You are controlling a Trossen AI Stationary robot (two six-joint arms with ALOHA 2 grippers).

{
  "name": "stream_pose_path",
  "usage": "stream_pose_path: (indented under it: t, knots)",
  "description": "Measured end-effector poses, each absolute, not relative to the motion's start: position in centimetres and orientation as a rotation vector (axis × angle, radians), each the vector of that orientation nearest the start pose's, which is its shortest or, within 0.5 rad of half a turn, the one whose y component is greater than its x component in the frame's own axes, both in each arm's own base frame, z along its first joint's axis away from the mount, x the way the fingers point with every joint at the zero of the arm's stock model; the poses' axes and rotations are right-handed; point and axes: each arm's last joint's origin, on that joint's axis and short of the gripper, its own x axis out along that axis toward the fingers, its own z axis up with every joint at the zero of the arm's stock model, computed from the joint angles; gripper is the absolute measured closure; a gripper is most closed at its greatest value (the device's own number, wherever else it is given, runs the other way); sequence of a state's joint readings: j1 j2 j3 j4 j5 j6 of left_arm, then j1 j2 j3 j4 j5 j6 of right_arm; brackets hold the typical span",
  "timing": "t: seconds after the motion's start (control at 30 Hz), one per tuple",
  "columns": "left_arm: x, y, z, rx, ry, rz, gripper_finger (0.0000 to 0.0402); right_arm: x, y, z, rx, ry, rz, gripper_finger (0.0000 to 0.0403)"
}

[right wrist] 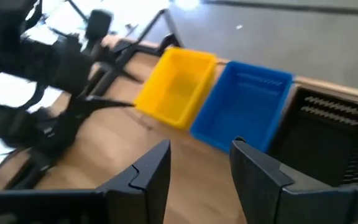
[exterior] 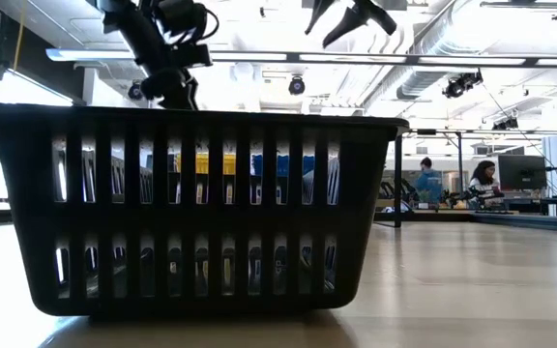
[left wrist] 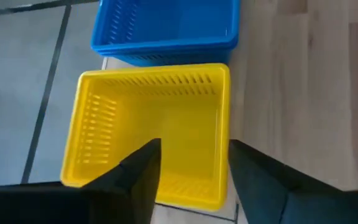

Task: Stack baskets on shelf by color
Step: Stack the black bin on top of the black bin on the shelf

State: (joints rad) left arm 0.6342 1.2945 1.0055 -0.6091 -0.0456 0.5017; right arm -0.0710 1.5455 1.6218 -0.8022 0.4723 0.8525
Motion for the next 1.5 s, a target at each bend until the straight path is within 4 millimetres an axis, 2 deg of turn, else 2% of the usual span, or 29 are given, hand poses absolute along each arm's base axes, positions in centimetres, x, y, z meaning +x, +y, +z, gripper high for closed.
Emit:
stream_pose_path:
  t: [0.23, 0.5, 0.73, 0.87, 1.03, 1.23, 1.5]
  knots:
    - [20.3, 15.0, 29.8, 0.063, 1.029, 0.406, 0.0205, 33.0, -1.4, 39.1, 0.634, 0.428, -0.591, 0.0253]
    - [18.3, 12.7, 32.1, -0.095, 0.901, 0.340, 0.0213, 33.3, 2.5, 39.5, 0.582, 0.436, -0.426, 0.0253]
    - [17.3, 10.4, 33.2, -0.108, 0.873, 0.294, 0.0211, 33.1, 6.0, 39.8, 0.578, 0.420, -0.313, 0.0253]
    - [16.9, 9.1, 33.3, -0.139, 0.903, 0.264, 0.0214, 33.9, 8.0, 39.7, 0.587, 0.396, -0.216, 0.0253]
    - [16.9, 7.8, 33.3, -0.156, 0.917, 0.227, 0.0217, 35.5, 10.2, 38.4, 0.560, 0.405, -0.106, 0.0253]
    - [17.2, 7.2, 33.4, -0.174, 0.914, 0.211, 0.0218, 36.4, 12.8, 36.3, 0.516, 0.508, 0.022, 0.0253]
    - [17.4, 6.7, 33.3, -0.279, 0.907, 0.247, 0.0218, 36.8, 17.0, 33.3, 0.370, 0.622, 0.187, 0.0253]
